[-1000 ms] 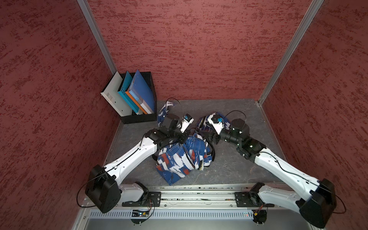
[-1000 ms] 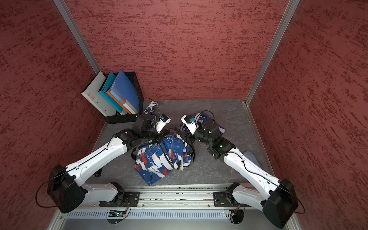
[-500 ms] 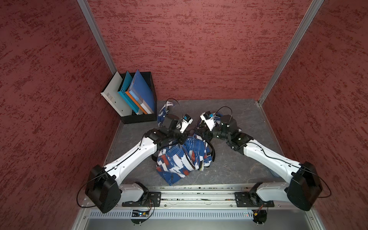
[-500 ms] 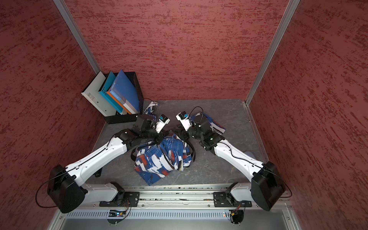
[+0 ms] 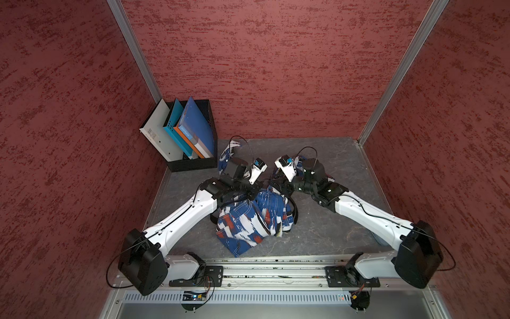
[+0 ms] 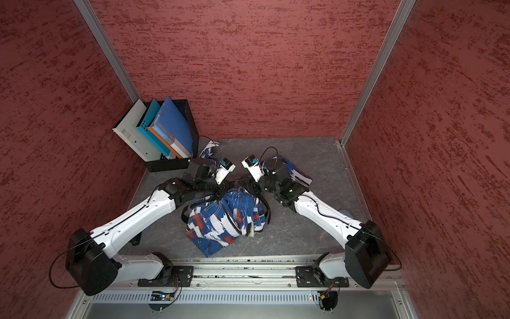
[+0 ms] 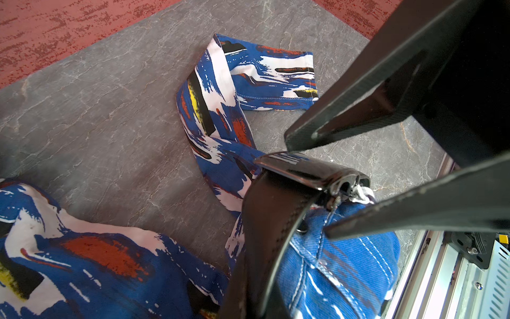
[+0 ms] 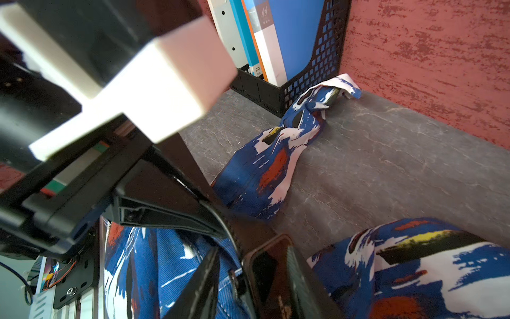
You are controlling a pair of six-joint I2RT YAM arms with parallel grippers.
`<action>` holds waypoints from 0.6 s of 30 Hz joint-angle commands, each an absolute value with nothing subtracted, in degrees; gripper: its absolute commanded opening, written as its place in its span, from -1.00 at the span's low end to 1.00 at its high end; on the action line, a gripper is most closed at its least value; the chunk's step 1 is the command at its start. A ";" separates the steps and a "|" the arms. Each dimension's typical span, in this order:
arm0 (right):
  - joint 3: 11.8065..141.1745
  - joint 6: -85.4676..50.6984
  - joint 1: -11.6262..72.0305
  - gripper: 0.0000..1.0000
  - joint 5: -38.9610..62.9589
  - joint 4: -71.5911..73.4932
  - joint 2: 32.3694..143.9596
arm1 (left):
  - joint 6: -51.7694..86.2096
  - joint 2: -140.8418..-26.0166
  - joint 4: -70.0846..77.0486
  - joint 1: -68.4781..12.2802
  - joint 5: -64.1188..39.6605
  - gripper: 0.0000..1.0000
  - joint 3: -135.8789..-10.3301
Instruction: Remove the belt from the trousers
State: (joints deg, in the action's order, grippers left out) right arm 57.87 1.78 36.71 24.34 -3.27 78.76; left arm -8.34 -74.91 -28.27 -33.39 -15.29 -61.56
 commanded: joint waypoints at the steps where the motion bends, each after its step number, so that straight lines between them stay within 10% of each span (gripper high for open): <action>1: 59.16 2.51 37.09 -0.24 25.59 -3.50 78.39 | -7.47 -75.04 -28.17 -33.12 -17.31 -1.00 -63.73; 18: 55.59 1.55 36.21 -0.74 21.45 -6.07 77.52 | -3.06 -69.42 -21.28 -27.02 -26.73 -1.00 -59.12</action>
